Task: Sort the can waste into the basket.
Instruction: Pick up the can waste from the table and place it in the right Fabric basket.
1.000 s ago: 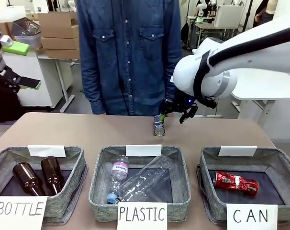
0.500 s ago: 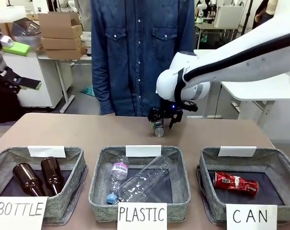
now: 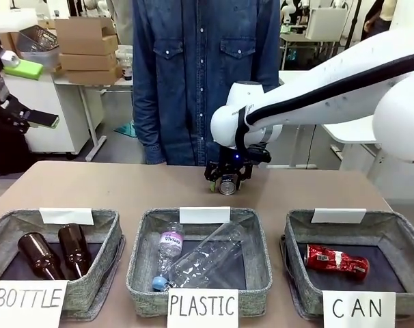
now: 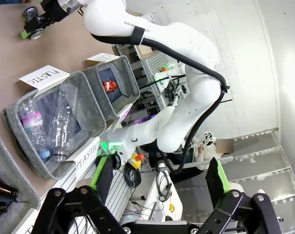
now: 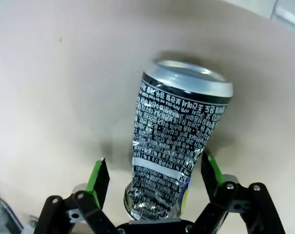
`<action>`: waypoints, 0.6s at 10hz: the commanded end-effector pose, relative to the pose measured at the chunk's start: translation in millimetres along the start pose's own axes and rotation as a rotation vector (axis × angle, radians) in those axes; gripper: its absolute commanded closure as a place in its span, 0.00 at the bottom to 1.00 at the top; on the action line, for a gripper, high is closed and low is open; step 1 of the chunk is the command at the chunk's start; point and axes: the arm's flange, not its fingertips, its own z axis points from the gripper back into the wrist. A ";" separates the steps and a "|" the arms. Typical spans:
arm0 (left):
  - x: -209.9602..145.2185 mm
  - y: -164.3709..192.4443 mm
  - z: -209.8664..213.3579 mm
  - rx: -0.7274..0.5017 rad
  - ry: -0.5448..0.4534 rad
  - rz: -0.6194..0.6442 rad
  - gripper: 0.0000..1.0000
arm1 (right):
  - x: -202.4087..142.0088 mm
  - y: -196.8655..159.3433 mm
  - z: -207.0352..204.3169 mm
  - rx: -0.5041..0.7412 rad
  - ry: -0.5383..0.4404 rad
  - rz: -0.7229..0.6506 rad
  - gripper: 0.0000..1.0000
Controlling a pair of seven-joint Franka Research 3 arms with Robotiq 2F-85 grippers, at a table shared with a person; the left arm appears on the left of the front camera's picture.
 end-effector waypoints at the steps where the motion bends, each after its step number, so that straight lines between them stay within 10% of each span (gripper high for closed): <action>1: 0.5 -0.6 -0.6 -0.023 -0.008 -0.022 0.00 | 4.9 5.0 7.1 -0.068 -0.023 -0.004 0.60; 2: 0.5 -0.6 -0.6 -0.023 -0.008 -0.022 0.00 | 3.5 5.3 8.5 -0.076 -0.028 -0.002 1.00; 3: 0.5 -0.6 -0.6 -0.023 -0.008 -0.022 0.00 | 2.7 5.0 8.9 -0.081 -0.026 -0.001 0.66; 4: 0.5 -0.6 -0.6 -0.023 -0.008 -0.022 0.00 | 2.6 4.4 9.3 -0.085 -0.022 0.001 1.00; 6: 0.5 -0.6 -0.6 -0.023 -0.008 -0.022 0.00 | 1.6 4.1 9.8 -0.086 -0.015 0.005 1.00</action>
